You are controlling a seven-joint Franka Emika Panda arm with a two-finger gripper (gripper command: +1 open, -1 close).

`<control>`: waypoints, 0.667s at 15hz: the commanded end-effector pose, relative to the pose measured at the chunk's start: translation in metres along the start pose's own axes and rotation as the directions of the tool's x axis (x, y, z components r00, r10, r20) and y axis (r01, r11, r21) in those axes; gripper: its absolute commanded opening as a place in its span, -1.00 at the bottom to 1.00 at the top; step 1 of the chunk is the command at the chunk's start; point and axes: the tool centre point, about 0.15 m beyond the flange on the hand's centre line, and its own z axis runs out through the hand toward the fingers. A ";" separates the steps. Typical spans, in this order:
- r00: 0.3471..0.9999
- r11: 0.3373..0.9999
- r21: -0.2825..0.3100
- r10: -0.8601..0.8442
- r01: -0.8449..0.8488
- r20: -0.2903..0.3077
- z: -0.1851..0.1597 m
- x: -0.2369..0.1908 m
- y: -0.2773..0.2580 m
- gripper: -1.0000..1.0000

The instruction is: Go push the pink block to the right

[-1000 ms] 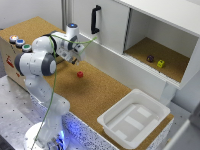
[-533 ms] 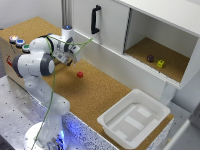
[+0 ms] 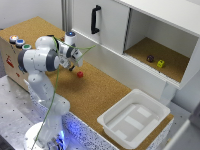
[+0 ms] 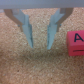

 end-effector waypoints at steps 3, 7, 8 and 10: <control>0.998 0.999 0.042 0.003 -0.006 0.061 0.017 0.023 0.041 -1.00; 0.996 0.999 0.014 0.037 -0.038 0.080 0.019 0.020 0.069 -1.00; 0.996 0.999 0.003 0.039 -0.039 0.076 0.017 0.020 0.075 -1.00; 0.996 0.999 -0.008 0.048 -0.047 0.070 0.014 0.021 0.085 -1.00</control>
